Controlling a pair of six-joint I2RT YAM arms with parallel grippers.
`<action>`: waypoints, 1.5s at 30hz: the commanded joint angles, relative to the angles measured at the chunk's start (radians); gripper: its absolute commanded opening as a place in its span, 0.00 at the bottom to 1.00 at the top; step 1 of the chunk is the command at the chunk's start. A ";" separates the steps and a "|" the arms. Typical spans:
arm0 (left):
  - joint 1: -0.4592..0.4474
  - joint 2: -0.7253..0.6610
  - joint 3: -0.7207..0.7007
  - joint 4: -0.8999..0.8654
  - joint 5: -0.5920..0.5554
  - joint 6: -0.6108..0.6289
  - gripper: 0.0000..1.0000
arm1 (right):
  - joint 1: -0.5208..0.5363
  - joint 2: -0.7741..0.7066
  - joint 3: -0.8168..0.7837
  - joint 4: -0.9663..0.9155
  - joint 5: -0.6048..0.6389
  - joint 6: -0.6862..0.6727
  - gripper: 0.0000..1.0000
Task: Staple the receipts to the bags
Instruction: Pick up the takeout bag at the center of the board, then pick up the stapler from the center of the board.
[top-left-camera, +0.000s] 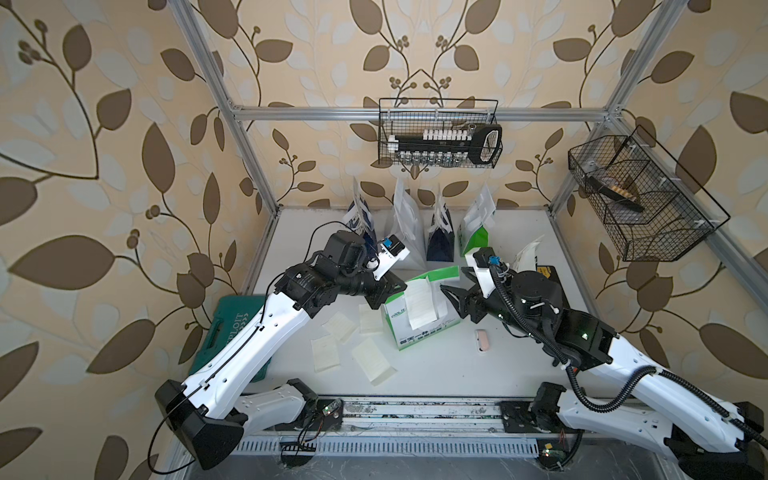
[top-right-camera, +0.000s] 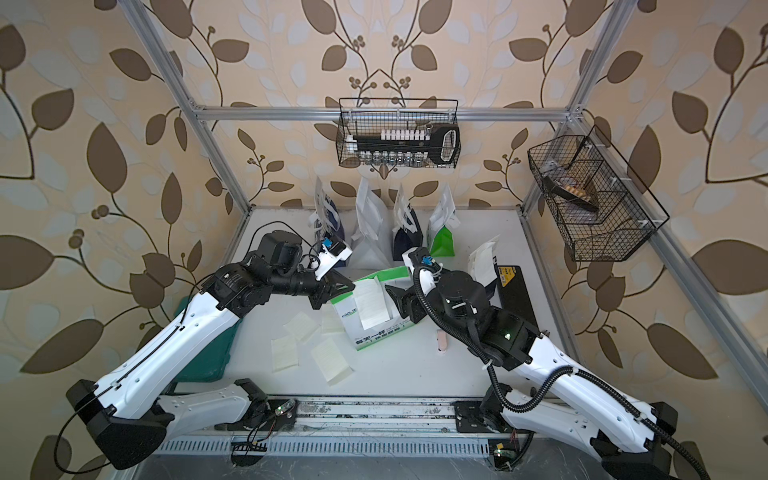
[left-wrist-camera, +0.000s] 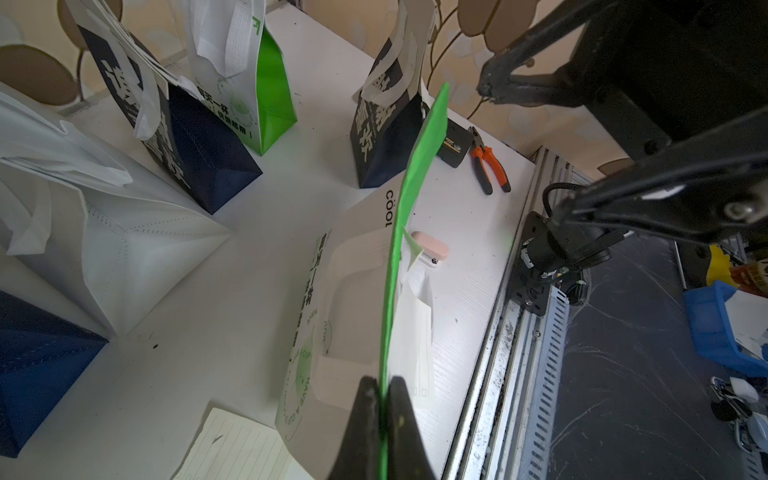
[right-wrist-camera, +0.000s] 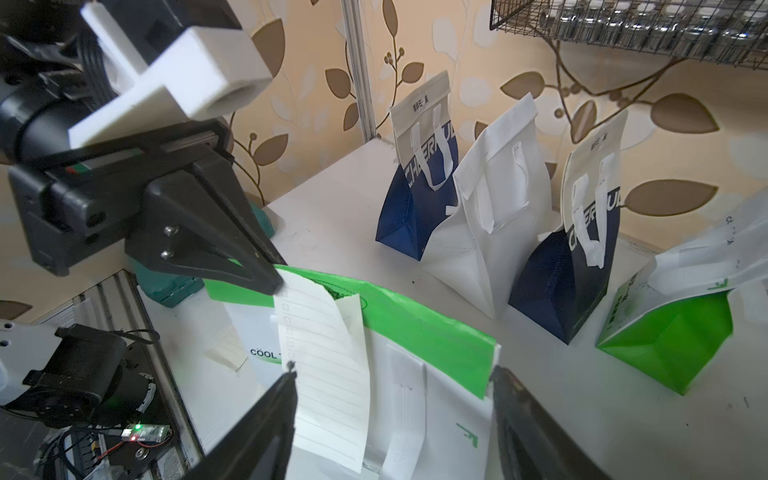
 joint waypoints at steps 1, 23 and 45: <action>-0.011 -0.043 0.003 0.001 -0.012 0.008 0.00 | -0.017 -0.037 0.034 -0.081 -0.020 -0.009 0.74; -0.012 -0.100 0.027 -0.003 -0.321 -0.213 0.00 | -0.269 0.127 -0.052 -0.601 -0.061 0.389 0.66; -0.012 -0.145 -0.008 0.027 -0.256 -0.240 0.00 | -0.380 0.673 -0.078 -0.510 -0.150 0.342 0.57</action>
